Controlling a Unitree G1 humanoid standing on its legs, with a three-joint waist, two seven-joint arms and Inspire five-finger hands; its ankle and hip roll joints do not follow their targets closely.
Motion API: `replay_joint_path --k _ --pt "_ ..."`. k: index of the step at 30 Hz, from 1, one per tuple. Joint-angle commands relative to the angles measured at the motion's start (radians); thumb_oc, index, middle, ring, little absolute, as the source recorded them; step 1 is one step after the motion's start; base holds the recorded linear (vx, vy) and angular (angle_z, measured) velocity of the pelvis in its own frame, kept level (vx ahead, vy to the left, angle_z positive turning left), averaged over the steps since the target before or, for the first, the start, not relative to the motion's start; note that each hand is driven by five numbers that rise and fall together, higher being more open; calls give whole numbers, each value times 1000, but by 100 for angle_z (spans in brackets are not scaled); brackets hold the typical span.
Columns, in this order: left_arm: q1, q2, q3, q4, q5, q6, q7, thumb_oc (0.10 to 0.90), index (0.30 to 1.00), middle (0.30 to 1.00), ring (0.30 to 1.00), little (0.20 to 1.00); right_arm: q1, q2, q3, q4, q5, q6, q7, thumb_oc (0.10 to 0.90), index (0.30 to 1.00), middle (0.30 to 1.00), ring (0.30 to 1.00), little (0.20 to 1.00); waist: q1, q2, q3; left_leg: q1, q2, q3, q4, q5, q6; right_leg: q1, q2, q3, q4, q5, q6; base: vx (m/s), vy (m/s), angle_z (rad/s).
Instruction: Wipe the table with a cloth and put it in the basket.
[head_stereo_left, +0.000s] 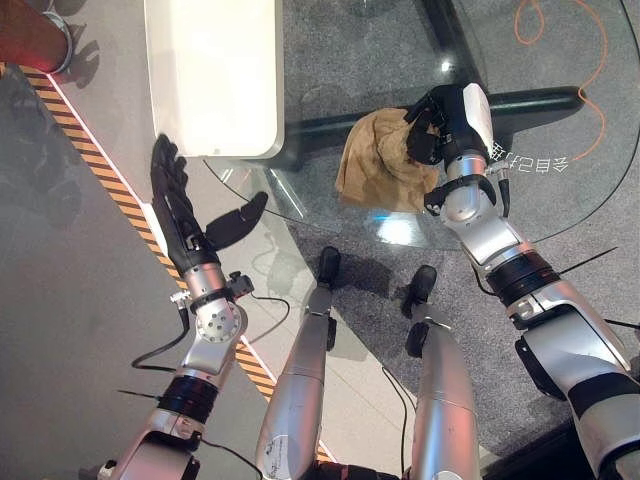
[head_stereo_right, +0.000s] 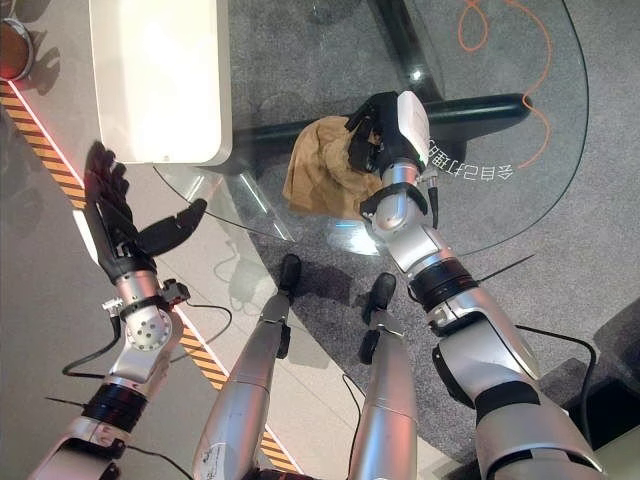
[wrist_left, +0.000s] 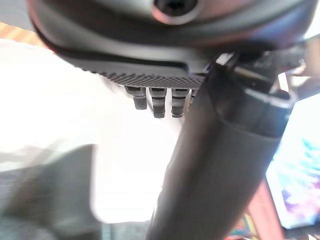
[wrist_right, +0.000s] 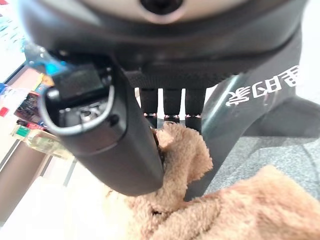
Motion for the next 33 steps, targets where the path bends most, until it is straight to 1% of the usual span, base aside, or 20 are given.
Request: replay_joint_path --k 1,3,6,9,14,19,22,25,27,30,33 --pt "-63 75 50 -119 86 -78 27 800 900 900 900 900 -47 -33 -38 -171 -15 -115 -76 100 300 300 300 200 -20 -10 -22 18 -100 45 20 -54 86 49 75 -73 -71 0 -3 0 0 0" --pt "-83 87 49 -136 80 -70 7 800 900 900 900 900 -42 -35 -43 -195 -19 -122 -79 100 300 300 300 200 -25 -14 -22 19 -100 45 19 -55 86 50 77 -71 -73 3 -1 0 0 0" --pt "-126 102 39 -161 97 -83 -31 800 900 900 900 900 -26 -37 -67 -268 -40 -142 -80 100 300 300 300 200 -40 -25 -22 21 -96 49 16 -56 86 53 83 -64 -77 5 3 0 0 0" --pt "-185 94 17 -158 69 -85 -100 800 900 900 900 900 -16 -29 -85 -332 -57 -168 -95 100 300 300 300 200 -58 -37 -22 20 -94 55 19 -59 87 50 88 -55 -76 8 8 0 0 0" --pt "-243 60 -16 -165 3 -82 -197 800 900 900 900 900 12 -17 -128 -449 -93 -185 -96 100 300 300 300 200 -82 -61 -22 22 -89 67 15 -64 89 50 97 -42 -81 13 15 0 0 0" --pt "-264 28 -28 -169 4 -102 -206 800 900 900 900 900 48 -5 -157 -534 -122 -202 -104 100 300 300 300 200 -100 -82 -22 28 -86 76 10 -68 91 54 105 -33 -90 19 19 0 0 0" --pt "-300 19 -32 -160 -3 -105 -208 800 900 900 900 900 56 5 -171 -567 -132 -216 -113 100 300 300 300 200 -111 -94 -22 29 -82 81 11 -72 90 57 109 -26 -96 21 22 0 0 0" --pt "-333 1 -31 -150 -39 -101 -230 800 900 900 900 900 57 16 -180 -592 -142 -224 -119 100 300 300 300 200 -121 -99 -22 29 -84 83 8 -73 90 57 113 -20 -102 24 23 0 0 0" --pt "-340 -6 -31 -147 -55 -102 -235 800 900 900 900 900 60 21 -185 -602 -148 -229 -119 100 300 300 300 200 -124 -100 -22 29 -84 84 10 -74 90 57 113 -19 -101 24 24 0 0 0" --pt "-354 -29 -27 -140 -116 -105 -266 800 900 900 900 900 59 31 -195 -624 -157 -235 -119 100 300 300 300 200 -130 -98 -22 31 -86 87 10 -76 89 58 114 -17 -101 21 25 0 0 0" --pt "-364 -43 -25 -136 -138 -102 -275 800 900 900 900 900 65 38 -201 -637 -166 -246 -118 100 300 300 300 200 -135 -99 -22 36 -88 88 9 -79 89 61 113 -17 -102 19 26 0 0 0"
